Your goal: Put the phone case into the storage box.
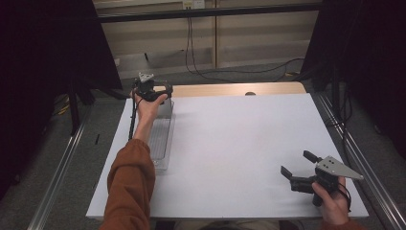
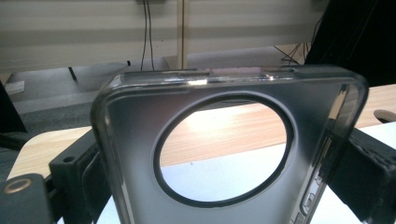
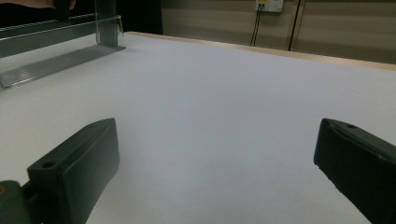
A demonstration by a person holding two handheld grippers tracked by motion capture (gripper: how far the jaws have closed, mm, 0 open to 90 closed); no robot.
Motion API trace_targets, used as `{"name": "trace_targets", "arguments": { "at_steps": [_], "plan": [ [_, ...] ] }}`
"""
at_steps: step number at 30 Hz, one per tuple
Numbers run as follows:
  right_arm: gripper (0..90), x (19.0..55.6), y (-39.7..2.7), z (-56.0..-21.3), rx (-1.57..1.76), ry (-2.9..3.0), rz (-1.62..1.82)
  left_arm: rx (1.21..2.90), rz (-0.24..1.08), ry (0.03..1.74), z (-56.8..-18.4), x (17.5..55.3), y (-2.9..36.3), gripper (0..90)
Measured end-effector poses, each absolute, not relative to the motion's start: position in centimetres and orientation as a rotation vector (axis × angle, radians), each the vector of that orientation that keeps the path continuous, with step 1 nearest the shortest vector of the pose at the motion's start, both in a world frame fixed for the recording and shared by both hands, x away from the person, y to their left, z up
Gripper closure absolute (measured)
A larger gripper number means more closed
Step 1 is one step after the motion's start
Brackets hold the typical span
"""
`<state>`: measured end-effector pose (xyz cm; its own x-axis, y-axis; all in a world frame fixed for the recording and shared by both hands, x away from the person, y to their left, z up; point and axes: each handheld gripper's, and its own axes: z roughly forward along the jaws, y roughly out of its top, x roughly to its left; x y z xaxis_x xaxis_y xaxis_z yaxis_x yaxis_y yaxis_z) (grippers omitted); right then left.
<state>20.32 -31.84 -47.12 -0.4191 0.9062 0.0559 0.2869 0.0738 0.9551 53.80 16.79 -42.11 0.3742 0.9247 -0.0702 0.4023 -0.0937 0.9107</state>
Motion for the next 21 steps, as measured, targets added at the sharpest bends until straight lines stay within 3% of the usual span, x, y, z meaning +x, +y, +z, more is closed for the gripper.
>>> {"name": "trace_targets", "arguments": {
  "at_steps": [8,21],
  "plan": [
    [0.0,20.35,-31.85,-47.16,1.178,1.780,1.365,1.730,0.659,1.204,-42.85,53.89,16.68,4.7],
    [0.0,20.34,-31.79,-47.18,1.177,1.785,1.367,1.673,0.656,1.201,-41.97,53.36,17.01,3.1]
  ]
}}
